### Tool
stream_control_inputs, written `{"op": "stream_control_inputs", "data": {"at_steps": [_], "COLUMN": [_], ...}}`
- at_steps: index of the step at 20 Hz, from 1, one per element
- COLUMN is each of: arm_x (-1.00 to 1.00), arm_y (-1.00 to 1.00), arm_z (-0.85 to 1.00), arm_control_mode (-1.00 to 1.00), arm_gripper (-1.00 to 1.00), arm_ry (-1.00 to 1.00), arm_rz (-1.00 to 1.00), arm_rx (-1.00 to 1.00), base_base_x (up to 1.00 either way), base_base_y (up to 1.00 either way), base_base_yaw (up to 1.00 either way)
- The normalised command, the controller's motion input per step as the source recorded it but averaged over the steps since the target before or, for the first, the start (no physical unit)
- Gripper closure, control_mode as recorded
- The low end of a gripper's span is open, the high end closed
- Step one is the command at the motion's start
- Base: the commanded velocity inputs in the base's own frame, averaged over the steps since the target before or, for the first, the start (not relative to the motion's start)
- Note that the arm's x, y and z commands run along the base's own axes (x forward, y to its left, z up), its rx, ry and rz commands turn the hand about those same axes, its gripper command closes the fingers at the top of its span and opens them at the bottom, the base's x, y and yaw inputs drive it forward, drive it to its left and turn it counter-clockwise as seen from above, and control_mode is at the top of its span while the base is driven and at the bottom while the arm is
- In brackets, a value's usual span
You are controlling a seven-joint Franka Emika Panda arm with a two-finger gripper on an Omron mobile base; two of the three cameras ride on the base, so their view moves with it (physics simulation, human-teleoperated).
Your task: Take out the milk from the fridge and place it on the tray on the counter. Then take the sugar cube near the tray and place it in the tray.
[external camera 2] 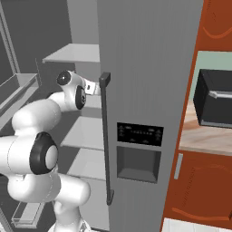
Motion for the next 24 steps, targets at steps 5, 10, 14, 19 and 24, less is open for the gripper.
{"op": "stream_control_inputs", "data": {"at_steps": [5,10,14,19,24], "arm_x": [0.12,0.06,0.13,0.18,0.13], "arm_y": [0.0,0.03,0.02,0.0,0.03], "arm_z": [-0.09,-0.03,0.0,0.0,0.0], "arm_control_mode": [-1.0,-1.0,-1.0,-1.0,-1.0], "arm_gripper": [-1.0,-1.0,-1.0,-1.0,-1.0], "arm_ry": [0.0,-0.01,0.0,0.0,0.0], "arm_rz": [-0.11,-0.13,-0.05,0.01,0.01], "arm_rx": [0.0,0.0,0.0,0.0,0.0], "base_base_x": [0.0,0.0,0.0,0.0,0.0], "base_base_y": [0.0,0.0,0.0,0.0,0.0], "base_base_yaw": [0.0,0.0,0.0,0.0,0.0]}}
